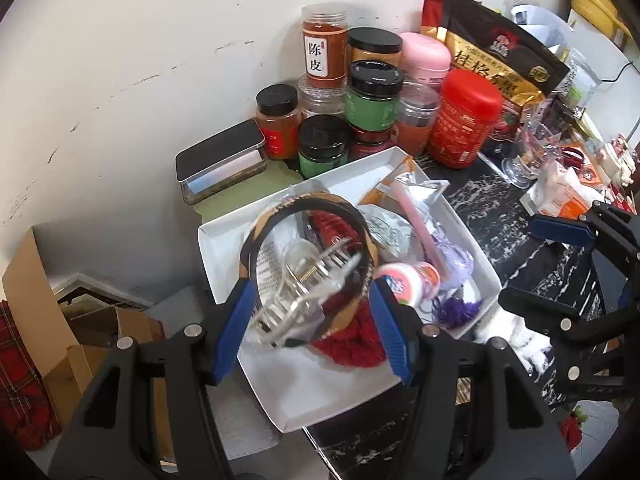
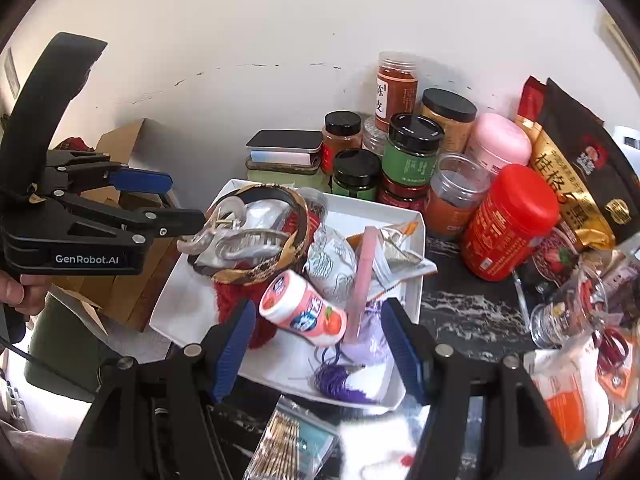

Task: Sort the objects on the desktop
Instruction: 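Move the left tool to the cotton-swab pack while the right tool approaches the plush cat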

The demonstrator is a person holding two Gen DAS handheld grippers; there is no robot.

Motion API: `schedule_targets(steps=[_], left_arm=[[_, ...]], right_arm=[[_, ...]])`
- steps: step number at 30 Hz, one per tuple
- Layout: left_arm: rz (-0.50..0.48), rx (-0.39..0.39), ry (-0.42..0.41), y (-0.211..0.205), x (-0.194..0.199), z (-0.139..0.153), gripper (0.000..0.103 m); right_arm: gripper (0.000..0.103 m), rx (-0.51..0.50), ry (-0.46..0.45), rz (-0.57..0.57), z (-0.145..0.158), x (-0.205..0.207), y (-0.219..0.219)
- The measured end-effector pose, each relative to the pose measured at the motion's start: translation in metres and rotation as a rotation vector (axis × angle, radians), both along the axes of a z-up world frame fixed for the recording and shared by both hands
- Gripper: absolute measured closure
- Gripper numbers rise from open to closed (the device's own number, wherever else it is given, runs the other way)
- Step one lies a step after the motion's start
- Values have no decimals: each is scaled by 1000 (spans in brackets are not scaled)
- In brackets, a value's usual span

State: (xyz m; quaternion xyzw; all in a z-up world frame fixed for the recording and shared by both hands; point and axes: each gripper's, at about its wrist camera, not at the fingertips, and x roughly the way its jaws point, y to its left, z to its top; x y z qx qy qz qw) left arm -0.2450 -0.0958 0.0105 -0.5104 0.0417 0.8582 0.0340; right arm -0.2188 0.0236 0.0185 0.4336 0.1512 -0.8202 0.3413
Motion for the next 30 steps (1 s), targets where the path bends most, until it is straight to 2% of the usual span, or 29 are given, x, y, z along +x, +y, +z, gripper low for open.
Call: schedule_targets(steps=[13,30], left_arm=[[-42,8,-10,30,57,0,45],[-140,58,-83,97,114,-33,45]], right_arm=[[37,-2,-32,-29,-2,58,30],[36,31,-99,-118,-30,121,105]])
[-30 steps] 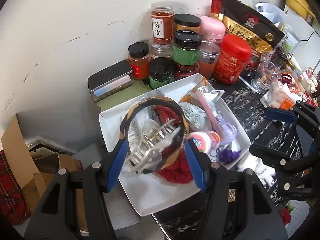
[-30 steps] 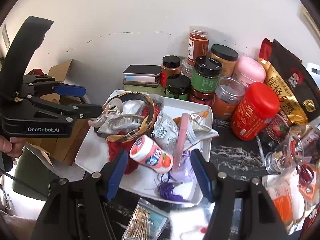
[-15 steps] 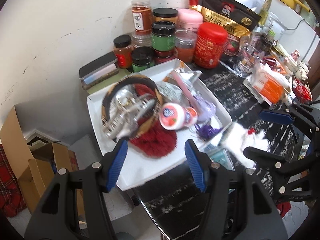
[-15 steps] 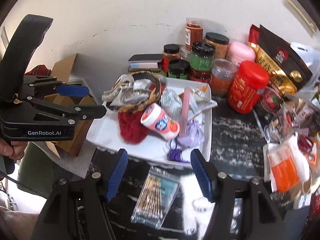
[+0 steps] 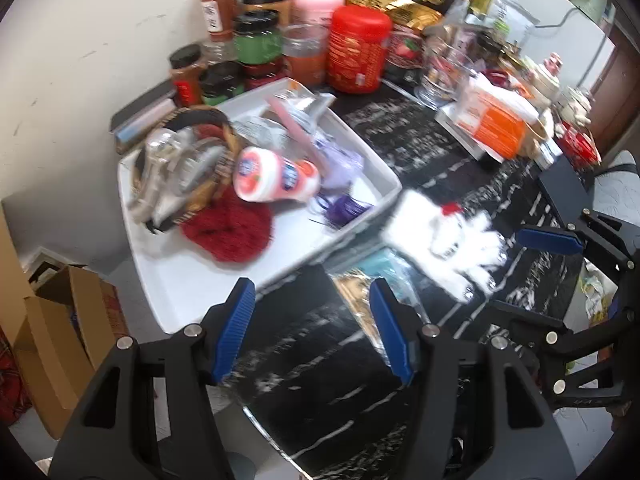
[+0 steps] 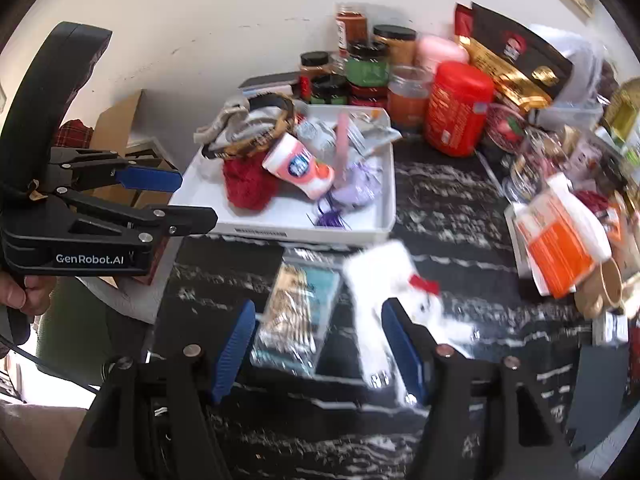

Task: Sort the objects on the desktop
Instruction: 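Move the left tool to the cotton-swab pack while the right tool approaches the plush cat, then grasp the cotton-swab pack with the left tool while the right tool grasps the plush cat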

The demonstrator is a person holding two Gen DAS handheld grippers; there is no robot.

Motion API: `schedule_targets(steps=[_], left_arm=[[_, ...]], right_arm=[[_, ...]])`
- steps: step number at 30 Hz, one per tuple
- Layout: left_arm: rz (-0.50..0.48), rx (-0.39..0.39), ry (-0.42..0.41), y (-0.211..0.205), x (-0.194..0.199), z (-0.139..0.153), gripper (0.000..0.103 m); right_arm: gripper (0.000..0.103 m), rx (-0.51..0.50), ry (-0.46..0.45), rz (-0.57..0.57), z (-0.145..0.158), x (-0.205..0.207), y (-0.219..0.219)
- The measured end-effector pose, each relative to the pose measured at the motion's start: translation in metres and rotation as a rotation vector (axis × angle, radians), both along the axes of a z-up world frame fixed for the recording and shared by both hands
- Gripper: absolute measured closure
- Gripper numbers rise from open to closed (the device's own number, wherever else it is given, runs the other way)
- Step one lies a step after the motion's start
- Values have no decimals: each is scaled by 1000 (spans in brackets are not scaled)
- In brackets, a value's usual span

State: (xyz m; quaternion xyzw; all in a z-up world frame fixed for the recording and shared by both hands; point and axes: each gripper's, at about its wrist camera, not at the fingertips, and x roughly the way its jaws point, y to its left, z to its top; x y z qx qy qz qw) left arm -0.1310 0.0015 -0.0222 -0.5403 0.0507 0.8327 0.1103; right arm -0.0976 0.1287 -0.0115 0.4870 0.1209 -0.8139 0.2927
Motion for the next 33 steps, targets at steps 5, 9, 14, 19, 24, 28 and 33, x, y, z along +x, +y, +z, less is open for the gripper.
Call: schedule_targets(steps=[5,9,14,19,24,28,33], left_arm=[[-13,16,-38,18,8,-19,45],[-9,36,-75,28,11,-38,45],[9,55,-129,38,11,-65,45],[20,71,-175,45,8,-89,45],[27,101,-222,53,3,-109,45],[33,109,-252,62,-3,-124,44],[74,139,-276,63,-12,-133,41]], right_arm=[[36,20,-15,-29,-11,8,22],[36,36,-28,-40,-23,8,35],[36,43,-37,-38,-36,2,45],[36,63,-38,-9,-54,-6,50],[36,75,-47,16,-75,-17,56],[36,90,-52,59,-88,-28,57],[32,102,-56,102,-102,-44,53]])
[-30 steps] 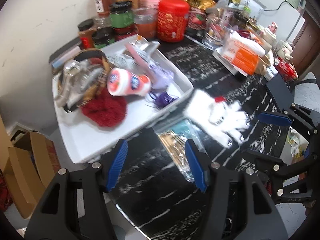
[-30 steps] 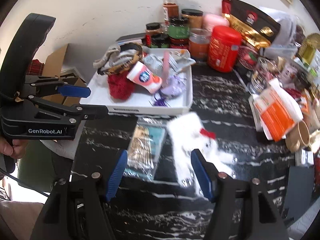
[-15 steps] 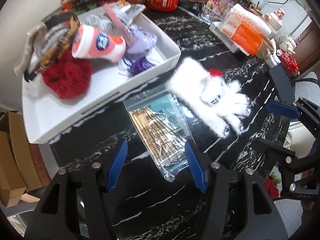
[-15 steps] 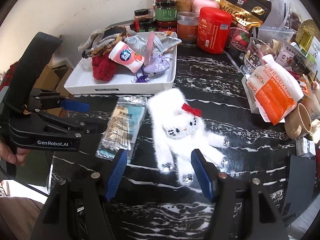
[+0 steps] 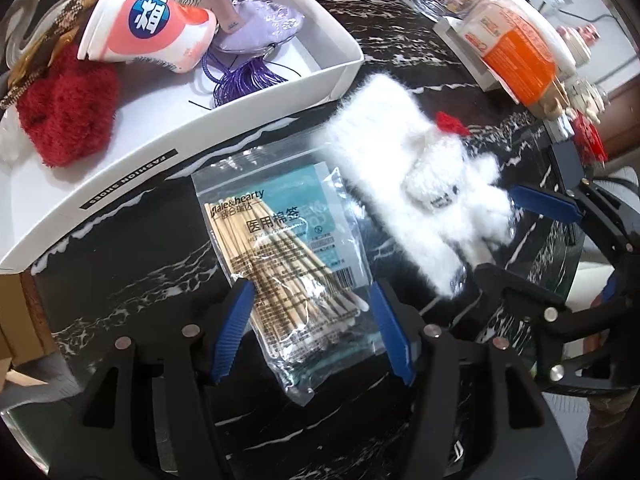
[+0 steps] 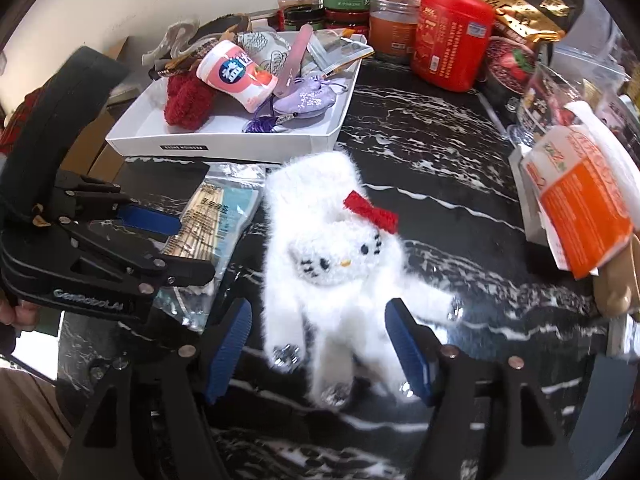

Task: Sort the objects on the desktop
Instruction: 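Grasp the cotton-swab pack with the left tool while the right tool grasps the plush cat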

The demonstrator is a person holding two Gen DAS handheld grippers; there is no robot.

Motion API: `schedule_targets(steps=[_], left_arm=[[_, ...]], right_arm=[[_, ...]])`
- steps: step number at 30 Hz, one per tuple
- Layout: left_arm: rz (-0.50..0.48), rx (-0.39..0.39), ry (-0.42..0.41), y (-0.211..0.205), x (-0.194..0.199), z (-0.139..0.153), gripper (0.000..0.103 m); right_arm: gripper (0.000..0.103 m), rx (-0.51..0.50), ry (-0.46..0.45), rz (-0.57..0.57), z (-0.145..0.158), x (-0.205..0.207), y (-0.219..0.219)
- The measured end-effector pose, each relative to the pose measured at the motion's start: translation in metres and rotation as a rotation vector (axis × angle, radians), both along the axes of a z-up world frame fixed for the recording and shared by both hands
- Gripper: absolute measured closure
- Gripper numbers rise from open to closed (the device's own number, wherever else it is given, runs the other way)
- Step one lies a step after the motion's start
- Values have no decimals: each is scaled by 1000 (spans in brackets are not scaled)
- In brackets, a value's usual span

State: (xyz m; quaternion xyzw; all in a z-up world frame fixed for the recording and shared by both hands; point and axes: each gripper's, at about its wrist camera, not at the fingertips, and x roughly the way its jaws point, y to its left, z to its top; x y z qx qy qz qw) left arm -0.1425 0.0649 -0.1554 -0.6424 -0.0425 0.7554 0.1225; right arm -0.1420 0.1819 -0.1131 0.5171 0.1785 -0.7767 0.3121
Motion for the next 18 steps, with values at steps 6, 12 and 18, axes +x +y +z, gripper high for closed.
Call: schedule_targets(steps=[6,12,18], left_arm=[[30,28,-16,2,-9,-2,29],[11,-3,-28,8,-15,-5,17],[6,-48,-43,16,-20,-9,9]], right_arm=[[31,21,6,47,-10,-15,-6],[27,59,-22,79,-27,-30,-10],[15,98,-18,129,-41,-31,-13]])
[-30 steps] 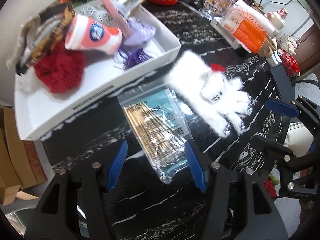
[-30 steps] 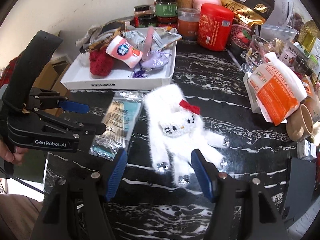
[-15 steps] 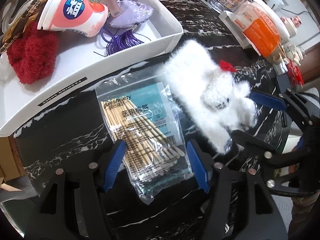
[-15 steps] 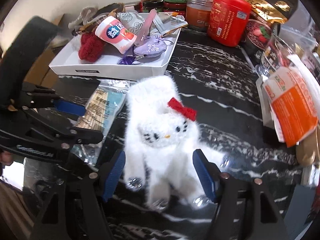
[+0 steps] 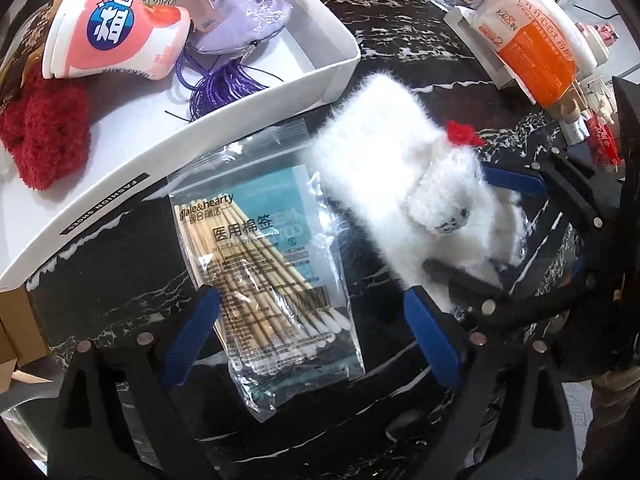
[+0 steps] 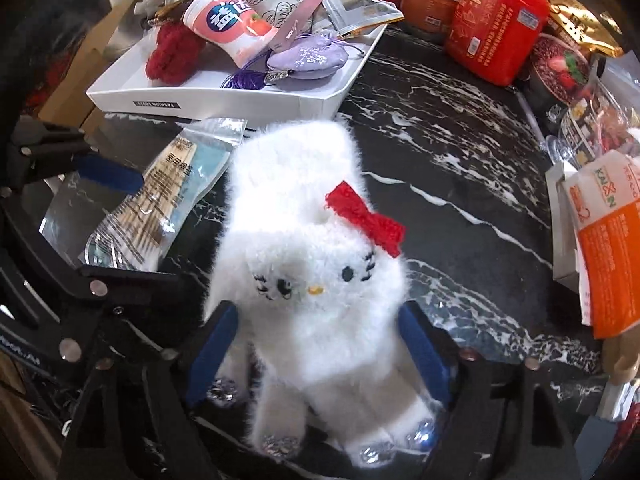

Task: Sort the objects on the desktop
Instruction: 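Grasp the cotton-swab pack with the left tool while the right tool grasps the plush cat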

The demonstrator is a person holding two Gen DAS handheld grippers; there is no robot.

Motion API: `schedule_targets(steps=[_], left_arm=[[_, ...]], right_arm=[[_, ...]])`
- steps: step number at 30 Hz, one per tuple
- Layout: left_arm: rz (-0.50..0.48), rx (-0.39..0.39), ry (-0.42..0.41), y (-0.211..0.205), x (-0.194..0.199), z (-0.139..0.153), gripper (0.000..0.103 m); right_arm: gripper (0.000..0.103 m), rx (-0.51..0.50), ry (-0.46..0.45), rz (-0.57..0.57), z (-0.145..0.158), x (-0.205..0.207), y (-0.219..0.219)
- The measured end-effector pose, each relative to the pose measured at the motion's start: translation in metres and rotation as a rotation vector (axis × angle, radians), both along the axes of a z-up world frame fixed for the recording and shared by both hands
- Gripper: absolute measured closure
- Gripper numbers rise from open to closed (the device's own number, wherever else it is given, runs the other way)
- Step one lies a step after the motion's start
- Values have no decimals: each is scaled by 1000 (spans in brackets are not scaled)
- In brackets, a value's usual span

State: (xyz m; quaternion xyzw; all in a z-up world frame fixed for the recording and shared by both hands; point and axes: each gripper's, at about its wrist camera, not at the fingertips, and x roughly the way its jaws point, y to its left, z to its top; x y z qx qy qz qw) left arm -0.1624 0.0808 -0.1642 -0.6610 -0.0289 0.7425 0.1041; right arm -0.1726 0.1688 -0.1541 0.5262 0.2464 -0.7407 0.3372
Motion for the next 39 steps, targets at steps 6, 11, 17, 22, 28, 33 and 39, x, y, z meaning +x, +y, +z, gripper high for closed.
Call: schedule_targets(steps=[6,11,17,22,28,33,39], left_arm=[[66,35,44,-18,0,17,10],[58,-8,-8,-24,-5,5,10],[52,-102,-13,-19,-7,-6,5],[20,-140,19,-13,-7,-8,4],[21,-131,63,-19,-5,3,51],[59,-14,35,-33,-4,7,81],[44,2,55,-35,3,25,86]], right_arm=[[13,-12,1,0,-1,-2,3],[11,-6,3,5,-1,-4,2],[6,12,19,11,-2,-7,0],[4,-11,-27,-13,-4,-14,4],[46,-26,-48,20,10,-14,-1],[89,-52,-86,18,18,-12,-3],[90,-158,-122,-59,36,1,3]])
